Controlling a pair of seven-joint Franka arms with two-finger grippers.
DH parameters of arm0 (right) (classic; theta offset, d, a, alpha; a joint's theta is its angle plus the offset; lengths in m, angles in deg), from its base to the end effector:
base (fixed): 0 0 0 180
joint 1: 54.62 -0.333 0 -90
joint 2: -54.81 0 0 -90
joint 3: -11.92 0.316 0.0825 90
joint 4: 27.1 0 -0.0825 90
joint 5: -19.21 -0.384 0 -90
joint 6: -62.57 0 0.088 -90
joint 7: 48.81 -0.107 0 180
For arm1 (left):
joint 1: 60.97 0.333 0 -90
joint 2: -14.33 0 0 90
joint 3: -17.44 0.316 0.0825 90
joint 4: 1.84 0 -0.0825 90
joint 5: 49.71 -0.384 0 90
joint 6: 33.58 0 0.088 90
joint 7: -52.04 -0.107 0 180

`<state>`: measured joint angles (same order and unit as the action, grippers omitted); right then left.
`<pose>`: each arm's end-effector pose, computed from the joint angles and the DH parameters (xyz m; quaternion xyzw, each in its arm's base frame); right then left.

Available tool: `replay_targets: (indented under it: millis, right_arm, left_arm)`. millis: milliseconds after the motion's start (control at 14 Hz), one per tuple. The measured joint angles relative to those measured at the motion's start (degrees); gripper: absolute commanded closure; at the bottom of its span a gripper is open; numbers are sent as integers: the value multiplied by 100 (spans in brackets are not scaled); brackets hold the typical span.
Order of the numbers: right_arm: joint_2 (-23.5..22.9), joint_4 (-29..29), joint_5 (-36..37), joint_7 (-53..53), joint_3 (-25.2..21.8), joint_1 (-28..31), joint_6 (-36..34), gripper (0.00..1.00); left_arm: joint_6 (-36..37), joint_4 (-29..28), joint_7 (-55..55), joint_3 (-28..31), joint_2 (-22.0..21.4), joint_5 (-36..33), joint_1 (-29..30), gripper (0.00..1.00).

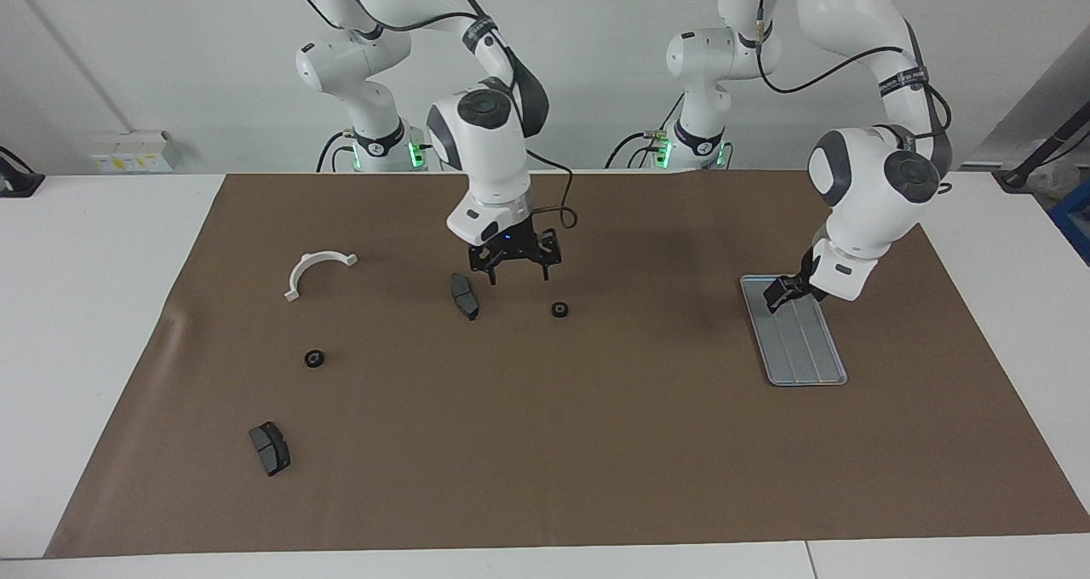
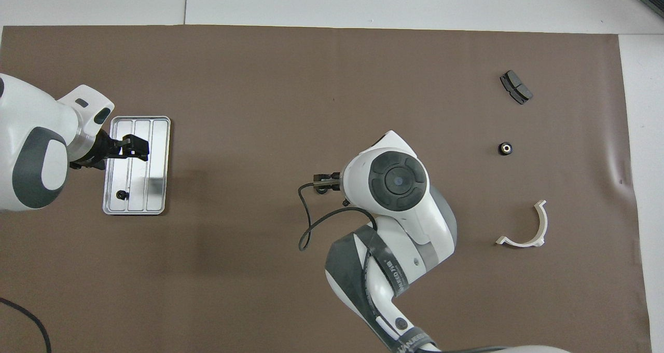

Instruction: Place bearing gear from tray to pile

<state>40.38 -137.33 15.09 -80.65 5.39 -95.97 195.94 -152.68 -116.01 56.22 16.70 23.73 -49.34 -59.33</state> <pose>0.5100 0.3605 0.3765 -0.9969 -0.0062 -0.0566 0.0539 0.5779 0.0089 0.3742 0.9982 0.0460 -0.0391 0.0027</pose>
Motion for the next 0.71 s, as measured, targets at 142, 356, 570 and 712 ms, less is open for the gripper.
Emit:
replay_targets:
  millis: [142,356,570,712]
  right_arm:
    - [-263,-13,11,-24,-2,-192,155,0]
    - [-721,-30,217,-26,-2,-271,732,0]
    - [-947,-25,354,-26,-8,-267,1064,0]
    - [-968,-25,421,-26,-8,-267,1161,0]
  left_arm:
    - [-179,-383,-642,-4,-148,0,206,0]
    - [-916,-1140,-938,-13,-369,0,317,5]
    - [-1315,-1617,-951,-49,-524,0,317,14]
    - [-1457,-1682,-951,-51,-570,0,317,22]
